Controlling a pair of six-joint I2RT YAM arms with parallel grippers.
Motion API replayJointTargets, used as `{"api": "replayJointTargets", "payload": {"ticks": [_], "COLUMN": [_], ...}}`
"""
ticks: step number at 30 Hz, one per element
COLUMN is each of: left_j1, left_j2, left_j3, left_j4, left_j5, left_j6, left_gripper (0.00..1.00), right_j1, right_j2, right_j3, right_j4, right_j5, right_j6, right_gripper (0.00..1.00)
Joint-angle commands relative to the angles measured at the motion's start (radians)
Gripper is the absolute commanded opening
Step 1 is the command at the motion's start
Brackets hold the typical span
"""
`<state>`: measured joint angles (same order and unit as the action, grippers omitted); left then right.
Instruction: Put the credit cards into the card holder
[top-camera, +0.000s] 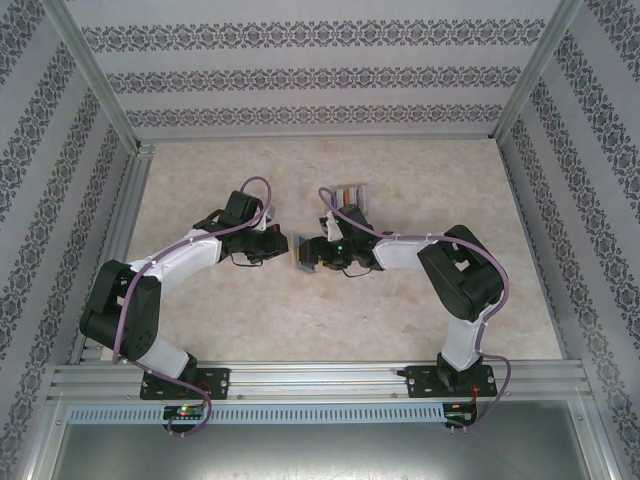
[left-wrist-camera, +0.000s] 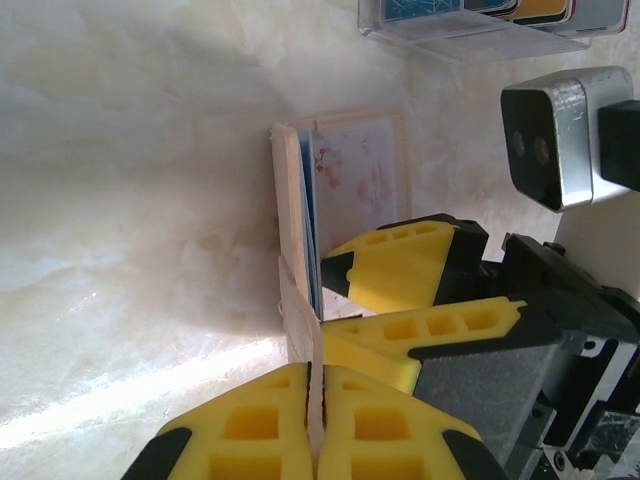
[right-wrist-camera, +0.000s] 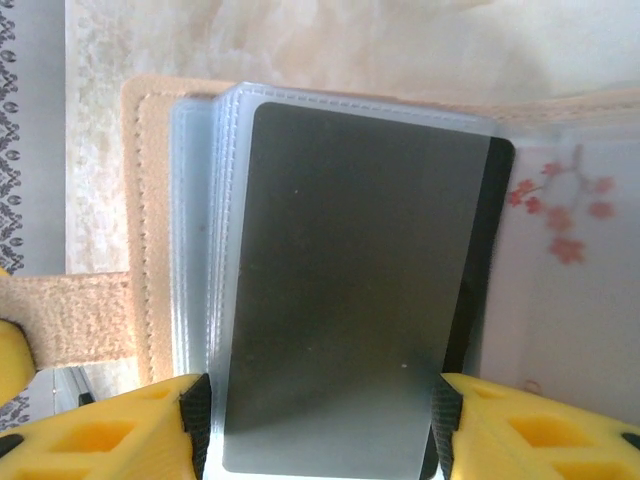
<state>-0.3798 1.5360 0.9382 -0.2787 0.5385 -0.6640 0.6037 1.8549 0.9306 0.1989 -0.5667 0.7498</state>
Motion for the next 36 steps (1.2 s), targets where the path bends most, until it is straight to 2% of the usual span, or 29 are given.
{"api": "replayJointTargets", "payload": {"ticks": [1,10,22,27,36], "left_j1": [-0.012,-0.015,-0.021,-0.021,-0.022], "left_j2": [-0.032,-0.03,-0.023,-0.026,-0.023], "left_j3": [0.025,0.028,0.044,0.056,0.062], "left_j4": [-0.011,-0.011,-0.012,-0.025,-0.031], "left_j5": [-0.006,-0.008,-0.006,-0.012,-0.013], "left_j6": [-0.013,-0.015,-0.016,-0.011,-0.011], "left_gripper": [0.0,0.0,0.0,0.0,0.0], "right_j1": [-0.005,0.011,0.024,0.021,-0.003], "right_j2": [0.0,0.028,0.08,0.079,0.074], "right_j3": [-0.016,0.002,0.04,0.034,0.008], "right_j4": [0.01,0.034,0.028,0.005,0.071], "right_j5": [0.003,-0.027,-0.068,-0.054,-0.1], "right_j6": [0.003,0.018,0.019,-0.002,0.023], "right_gripper": [0.63,0.76,0.78,0.73,0.64]}}
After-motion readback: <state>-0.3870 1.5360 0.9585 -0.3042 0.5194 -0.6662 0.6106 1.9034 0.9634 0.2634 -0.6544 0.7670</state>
